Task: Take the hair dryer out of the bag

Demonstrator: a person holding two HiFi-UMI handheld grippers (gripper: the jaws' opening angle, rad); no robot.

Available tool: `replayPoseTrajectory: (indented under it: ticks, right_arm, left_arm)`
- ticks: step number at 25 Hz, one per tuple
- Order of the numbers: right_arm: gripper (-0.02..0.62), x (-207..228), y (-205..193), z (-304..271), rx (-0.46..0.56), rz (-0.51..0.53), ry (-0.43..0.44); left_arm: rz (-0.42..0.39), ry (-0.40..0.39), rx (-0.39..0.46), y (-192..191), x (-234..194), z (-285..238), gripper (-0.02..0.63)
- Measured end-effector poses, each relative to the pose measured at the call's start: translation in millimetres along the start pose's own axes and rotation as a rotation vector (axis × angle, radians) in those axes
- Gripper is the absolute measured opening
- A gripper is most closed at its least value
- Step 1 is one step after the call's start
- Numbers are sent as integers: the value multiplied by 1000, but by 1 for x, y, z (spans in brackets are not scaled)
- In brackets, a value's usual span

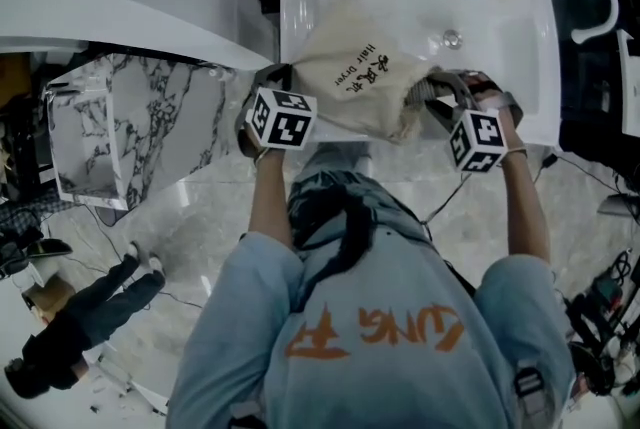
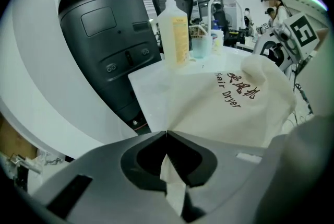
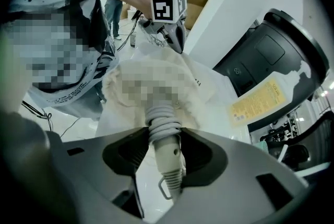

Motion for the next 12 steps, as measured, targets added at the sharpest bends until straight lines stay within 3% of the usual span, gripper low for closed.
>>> replayPoseTrajectory:
  ticks: [4, 12]
  right_arm:
    - [195, -9, -24, 16, -19, -85, -42]
    - [193, -9, -79, 31, -98, -312, -130]
  left_arm:
    - [50, 45, -5, -8, -20, 4, 3]
    - [57, 88, 11, -9, -28, 11, 3]
Point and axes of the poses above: the fingertips, and each gripper's own axes: z backward along the fingers, x to its right, y out of its top, the point moved 6 cm from there along z, backward along the fingers, and after that the axes turned 5 degrees about y, right-handed, at the moved point
